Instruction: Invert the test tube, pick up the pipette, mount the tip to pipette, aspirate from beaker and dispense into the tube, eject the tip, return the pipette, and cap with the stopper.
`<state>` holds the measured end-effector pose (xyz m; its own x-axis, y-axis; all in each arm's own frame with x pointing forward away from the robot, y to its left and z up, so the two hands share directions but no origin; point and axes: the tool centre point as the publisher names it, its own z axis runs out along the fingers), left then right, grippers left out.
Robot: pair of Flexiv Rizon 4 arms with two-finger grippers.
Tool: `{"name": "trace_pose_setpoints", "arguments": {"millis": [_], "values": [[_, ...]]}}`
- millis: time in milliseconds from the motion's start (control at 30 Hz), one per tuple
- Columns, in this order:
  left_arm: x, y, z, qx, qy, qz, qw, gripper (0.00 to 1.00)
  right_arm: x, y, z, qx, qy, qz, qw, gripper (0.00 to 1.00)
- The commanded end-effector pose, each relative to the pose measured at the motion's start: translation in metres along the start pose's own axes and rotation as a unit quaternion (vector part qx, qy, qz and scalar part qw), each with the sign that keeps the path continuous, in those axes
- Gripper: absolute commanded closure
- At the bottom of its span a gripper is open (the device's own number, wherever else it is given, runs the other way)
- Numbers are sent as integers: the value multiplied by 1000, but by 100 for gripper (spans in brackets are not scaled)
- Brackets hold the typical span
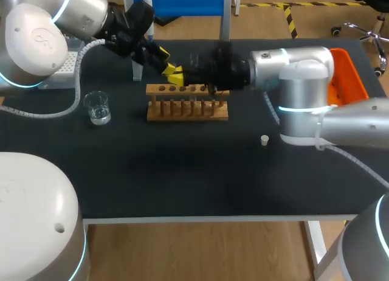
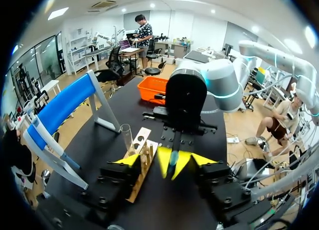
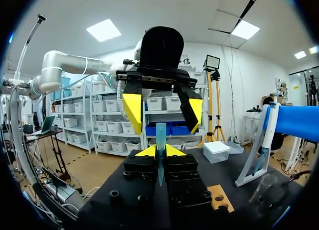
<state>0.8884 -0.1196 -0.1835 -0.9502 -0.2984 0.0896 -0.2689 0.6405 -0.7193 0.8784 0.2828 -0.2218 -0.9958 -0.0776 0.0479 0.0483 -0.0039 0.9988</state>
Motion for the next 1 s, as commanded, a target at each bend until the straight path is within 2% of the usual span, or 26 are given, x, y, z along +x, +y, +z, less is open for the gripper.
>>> {"name": "trace_pose_setpoints", "arguments": {"millis": [33, 367, 533, 667, 1000], "values": [[0, -1, -1, -3, 1, -1, 1000, 0, 19, 0, -43, -1, -7, 0, 1000, 100], [0, -1, -1, -3, 1, -1, 1000, 0, 39, -1, -131, -7, -30, 4, 1000, 100], [0, -1, -1, -3, 1, -1, 1000, 0, 48, -3, -164, -11, -40, 4, 999, 100], [0, -1, -1, -3, 1, -1, 1000, 0, 52, -11, -183, -10, -45, 0, 999, 100], [0, -1, -1, -3, 1, -1, 1000, 0, 57, -27, -208, -4, -46, -6, 999, 100]]}}
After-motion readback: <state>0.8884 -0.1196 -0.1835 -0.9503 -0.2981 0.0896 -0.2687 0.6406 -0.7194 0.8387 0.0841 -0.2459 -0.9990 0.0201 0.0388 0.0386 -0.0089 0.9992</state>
